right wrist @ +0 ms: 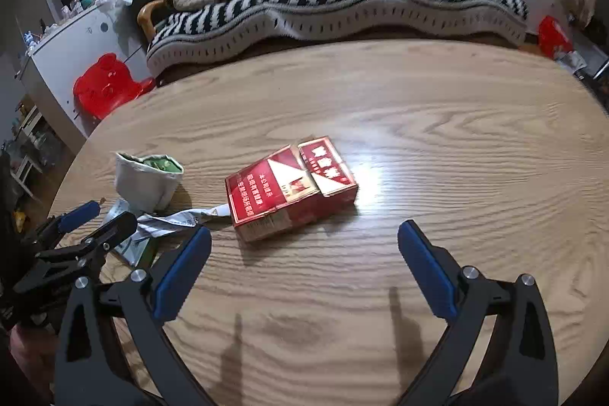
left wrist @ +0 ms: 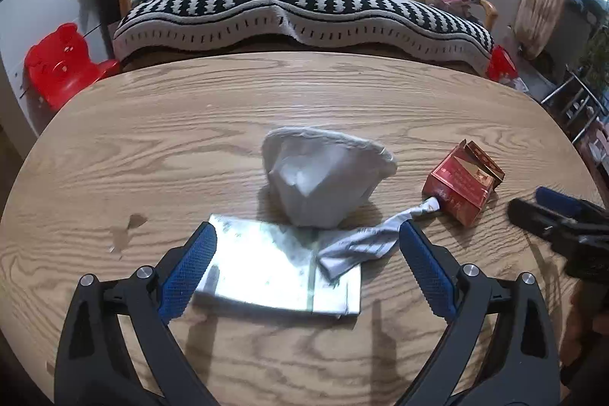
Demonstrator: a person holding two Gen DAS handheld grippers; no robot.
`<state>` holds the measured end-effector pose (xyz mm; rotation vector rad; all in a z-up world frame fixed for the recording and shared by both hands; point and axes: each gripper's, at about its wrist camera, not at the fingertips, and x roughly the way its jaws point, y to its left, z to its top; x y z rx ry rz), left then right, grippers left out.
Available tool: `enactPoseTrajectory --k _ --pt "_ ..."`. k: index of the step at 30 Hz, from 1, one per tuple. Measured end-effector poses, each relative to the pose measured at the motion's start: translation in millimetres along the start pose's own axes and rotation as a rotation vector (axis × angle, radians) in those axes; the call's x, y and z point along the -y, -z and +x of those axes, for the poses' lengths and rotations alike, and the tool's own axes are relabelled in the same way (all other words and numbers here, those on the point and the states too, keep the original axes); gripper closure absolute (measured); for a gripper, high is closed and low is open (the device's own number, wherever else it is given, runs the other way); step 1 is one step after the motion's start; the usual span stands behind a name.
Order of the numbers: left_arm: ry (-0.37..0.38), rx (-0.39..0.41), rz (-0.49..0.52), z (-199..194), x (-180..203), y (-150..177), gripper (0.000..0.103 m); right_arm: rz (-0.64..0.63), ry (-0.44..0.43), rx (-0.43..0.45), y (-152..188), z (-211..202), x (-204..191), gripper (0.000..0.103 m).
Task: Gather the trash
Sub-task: 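Reach the left tool to the white paper cup while the right tool grasps the red cigarette box, then carry the paper cup and cigarette box over the black bin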
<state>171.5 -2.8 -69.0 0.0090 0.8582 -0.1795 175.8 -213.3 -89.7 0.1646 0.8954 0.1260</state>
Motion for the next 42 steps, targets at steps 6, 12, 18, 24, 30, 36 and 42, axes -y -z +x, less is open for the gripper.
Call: enactPoseTrajectory --k 6,12,18,24,30,36,42 --pt "0.022 -0.01 -0.018 17.1 4.6 -7.5 0.01 -0.07 0.052 -0.029 -2.5 25.6 -8.0 0.008" --pt "0.044 -0.021 -0.04 31.1 7.3 -14.4 0.01 -0.108 0.072 -0.058 -6.6 43.2 -7.5 0.007" --pt "0.06 -0.044 -0.052 47.0 7.7 -18.7 0.01 -0.153 0.082 -0.071 -13.3 50.6 -9.9 0.007" --pt "0.081 -0.037 -0.067 45.3 4.4 -18.4 0.021 -0.174 0.071 -0.044 -14.9 50.2 -15.2 0.016" --pt "0.083 0.002 -0.068 30.8 2.5 -20.7 0.023 -0.164 0.079 -0.024 -9.2 41.7 -15.8 0.017" --pt "0.073 0.023 -0.05 9.9 6.4 -21.0 0.023 -0.083 0.072 0.005 -9.8 15.9 -1.9 0.017" --pt "0.052 0.05 -0.01 -26.4 14.7 -14.2 0.023 -0.071 0.099 0.045 -0.4 -30.7 7.1 0.017"
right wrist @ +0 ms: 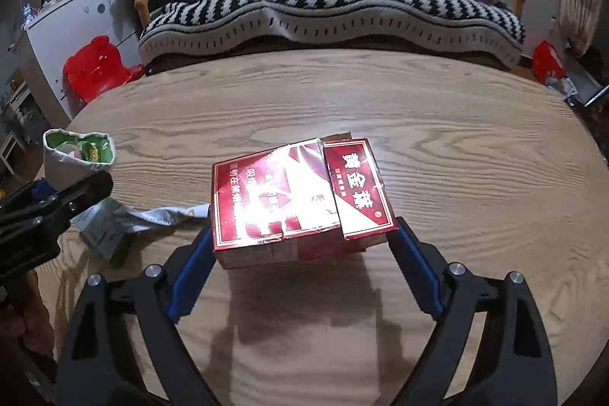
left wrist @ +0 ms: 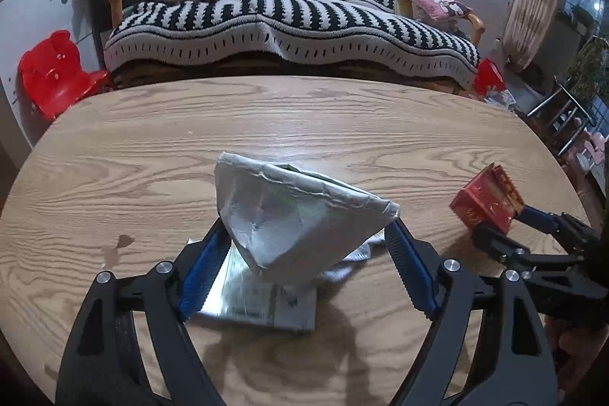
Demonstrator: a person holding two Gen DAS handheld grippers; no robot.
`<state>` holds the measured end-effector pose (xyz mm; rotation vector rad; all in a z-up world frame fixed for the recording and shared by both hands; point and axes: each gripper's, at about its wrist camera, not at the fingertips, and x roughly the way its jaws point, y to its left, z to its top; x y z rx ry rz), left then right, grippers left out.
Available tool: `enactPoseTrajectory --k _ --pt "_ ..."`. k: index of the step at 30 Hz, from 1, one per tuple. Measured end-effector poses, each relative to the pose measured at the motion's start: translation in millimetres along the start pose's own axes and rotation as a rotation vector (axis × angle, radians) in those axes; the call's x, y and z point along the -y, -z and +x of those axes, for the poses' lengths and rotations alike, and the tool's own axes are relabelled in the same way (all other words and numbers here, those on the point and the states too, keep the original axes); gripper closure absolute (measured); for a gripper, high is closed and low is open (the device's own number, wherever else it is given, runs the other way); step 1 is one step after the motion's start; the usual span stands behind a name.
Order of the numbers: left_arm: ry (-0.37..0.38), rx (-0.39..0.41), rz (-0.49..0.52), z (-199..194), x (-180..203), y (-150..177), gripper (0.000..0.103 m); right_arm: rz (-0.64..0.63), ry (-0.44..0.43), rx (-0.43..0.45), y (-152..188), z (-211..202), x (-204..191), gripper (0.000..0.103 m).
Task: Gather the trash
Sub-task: 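Carry the paper cup and cigarette box over the black bin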
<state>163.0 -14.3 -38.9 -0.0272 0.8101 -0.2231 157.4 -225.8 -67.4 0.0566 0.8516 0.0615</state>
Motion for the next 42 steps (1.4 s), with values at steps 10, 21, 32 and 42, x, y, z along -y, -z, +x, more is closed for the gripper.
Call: enactPoseTrajectory --k 10,21,32,42 --pt "0.048 0.009 0.08 -60.8 40.7 26.5 0.023 0.006 0.066 0.073 41.8 -100.7 33.7 0.017" --pt "0.176 0.037 0.184 -98.4 128.6 50.4 0.023 0.109 0.174 0.12 86.8 -192.7 103.3 0.017" --pt "0.329 0.021 0.327 -98.5 242.2 79.9 0.023 0.241 0.312 0.125 149.1 -261.9 208.0 0.017" --pt "0.474 -0.027 0.423 -89.1 353.5 121.1 0.023 0.384 0.409 0.105 222.2 -314.4 292.7 0.017"
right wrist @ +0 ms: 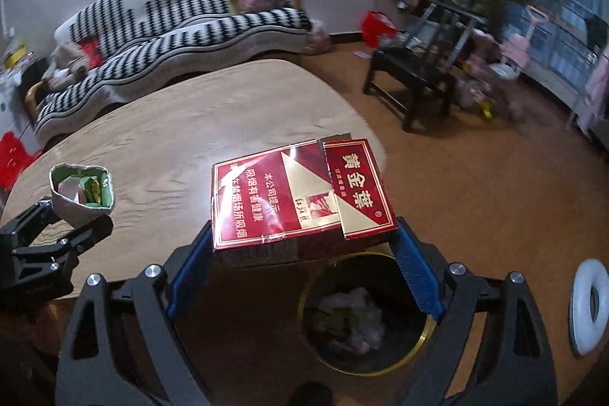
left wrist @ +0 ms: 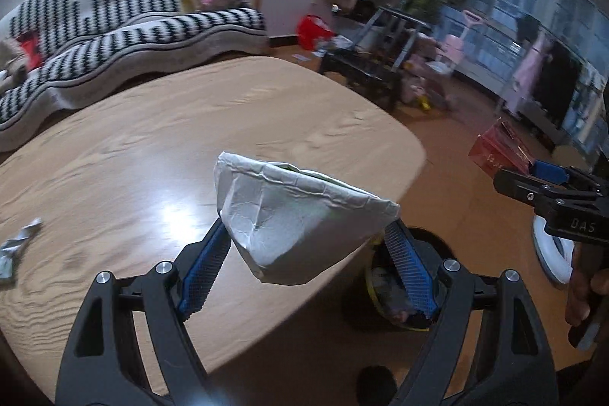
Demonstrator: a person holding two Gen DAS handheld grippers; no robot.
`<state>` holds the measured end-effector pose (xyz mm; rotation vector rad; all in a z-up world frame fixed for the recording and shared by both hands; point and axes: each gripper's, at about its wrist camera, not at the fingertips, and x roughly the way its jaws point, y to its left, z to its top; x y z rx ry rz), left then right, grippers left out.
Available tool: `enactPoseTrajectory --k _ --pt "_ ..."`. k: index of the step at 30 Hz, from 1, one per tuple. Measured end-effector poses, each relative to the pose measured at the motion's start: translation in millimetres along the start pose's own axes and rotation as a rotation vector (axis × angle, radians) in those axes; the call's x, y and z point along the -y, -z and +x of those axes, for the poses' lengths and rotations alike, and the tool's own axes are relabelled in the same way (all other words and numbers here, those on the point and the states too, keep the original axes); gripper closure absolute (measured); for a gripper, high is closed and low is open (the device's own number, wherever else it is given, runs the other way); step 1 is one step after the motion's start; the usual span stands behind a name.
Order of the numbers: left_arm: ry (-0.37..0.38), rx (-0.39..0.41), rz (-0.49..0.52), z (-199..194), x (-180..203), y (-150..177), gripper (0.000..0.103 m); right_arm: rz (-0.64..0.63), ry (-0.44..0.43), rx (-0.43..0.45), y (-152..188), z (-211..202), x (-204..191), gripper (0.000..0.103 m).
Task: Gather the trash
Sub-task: 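Carry the paper cup and cigarette box over the black bin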
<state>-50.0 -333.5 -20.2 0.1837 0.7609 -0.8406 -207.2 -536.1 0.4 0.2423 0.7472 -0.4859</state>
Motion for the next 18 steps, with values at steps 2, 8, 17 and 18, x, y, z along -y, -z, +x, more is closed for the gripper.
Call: enactPoseTrajectory --k 2,8,17,18 --pt "0.028 -0.01 0.009 9.3 16.0 0.9 0.023 0.03 0.021 -0.012 5.3 -0.7 19.3 0.017" --pt "0.13 -0.052 0.062 44.1 76.8 10.8 0.023 0.149 0.053 -0.064 19.5 -1.8 71.6 0.017" --pt "0.179 -0.122 0.113 84.2 118.7 25.7 0.023 0.207 0.077 -0.102 27.6 3.0 95.7 0.017" --pt "0.183 -0.127 0.117 87.4 121.8 27.0 0.022 0.21 0.08 -0.104 29.1 3.4 98.2 0.017"
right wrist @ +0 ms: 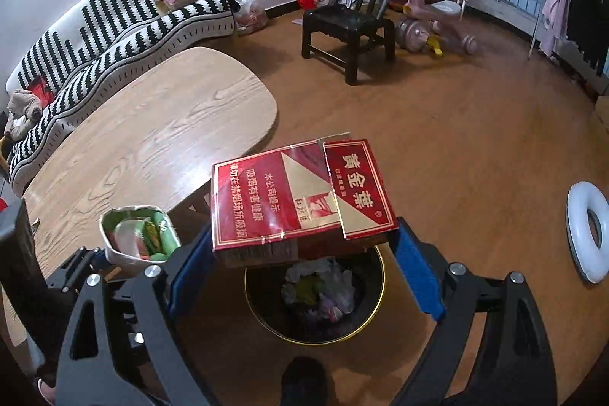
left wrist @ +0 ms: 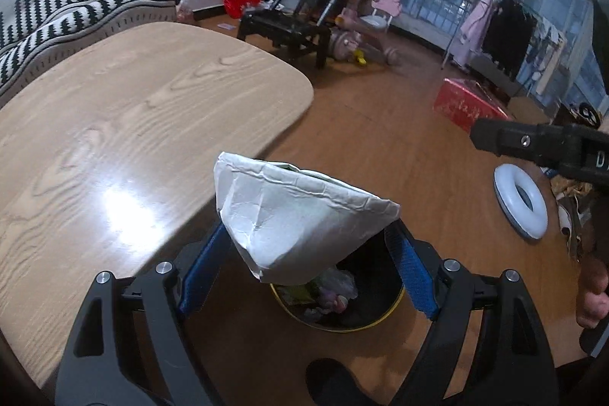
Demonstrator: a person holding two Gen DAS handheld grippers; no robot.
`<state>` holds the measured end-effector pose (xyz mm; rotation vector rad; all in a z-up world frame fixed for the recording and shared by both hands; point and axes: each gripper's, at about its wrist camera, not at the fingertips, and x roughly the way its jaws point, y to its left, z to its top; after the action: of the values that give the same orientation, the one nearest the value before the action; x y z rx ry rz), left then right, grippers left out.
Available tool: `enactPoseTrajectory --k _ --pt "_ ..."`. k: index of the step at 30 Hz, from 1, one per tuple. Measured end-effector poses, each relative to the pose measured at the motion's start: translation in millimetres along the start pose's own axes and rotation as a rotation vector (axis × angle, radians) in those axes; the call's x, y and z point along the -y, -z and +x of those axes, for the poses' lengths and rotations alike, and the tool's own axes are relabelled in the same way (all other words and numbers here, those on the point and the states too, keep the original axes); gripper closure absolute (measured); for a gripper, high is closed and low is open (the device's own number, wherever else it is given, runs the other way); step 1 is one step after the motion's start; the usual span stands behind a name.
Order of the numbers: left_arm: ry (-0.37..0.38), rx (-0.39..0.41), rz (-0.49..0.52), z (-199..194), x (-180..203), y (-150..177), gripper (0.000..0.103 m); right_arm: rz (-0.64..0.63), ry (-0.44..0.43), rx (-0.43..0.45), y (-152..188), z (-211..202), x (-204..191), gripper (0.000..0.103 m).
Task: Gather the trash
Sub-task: 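Carry the paper cup and cigarette box over the black bin, then open both tools to drop the cup and cigarette box into the bin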
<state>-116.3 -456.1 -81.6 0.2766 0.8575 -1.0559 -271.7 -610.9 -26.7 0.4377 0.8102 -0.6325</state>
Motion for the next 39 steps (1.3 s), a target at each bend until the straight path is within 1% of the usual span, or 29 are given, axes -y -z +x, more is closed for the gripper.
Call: enactPoseTrajectory --k 27,30,34,39 --pt "0.028 -0.061 0.036 43.2 22.4 -0.7 0.022 0.029 0.005 -0.045 -1.8 17.5 8.5 0.016" --pt "0.035 -0.068 0.041 47.2 24.8 0.8 0.019 0.038 0.012 -0.06 -1.9 21.8 11.8 0.016" --pt "0.034 -0.067 0.053 49.2 25.8 2.2 0.013 0.051 0.016 -0.072 -1.1 25.8 15.5 0.015" --pt "0.034 -0.069 0.052 52.3 26.1 2.1 0.011 0.052 0.018 -0.075 -0.1 26.8 15.2 0.014"
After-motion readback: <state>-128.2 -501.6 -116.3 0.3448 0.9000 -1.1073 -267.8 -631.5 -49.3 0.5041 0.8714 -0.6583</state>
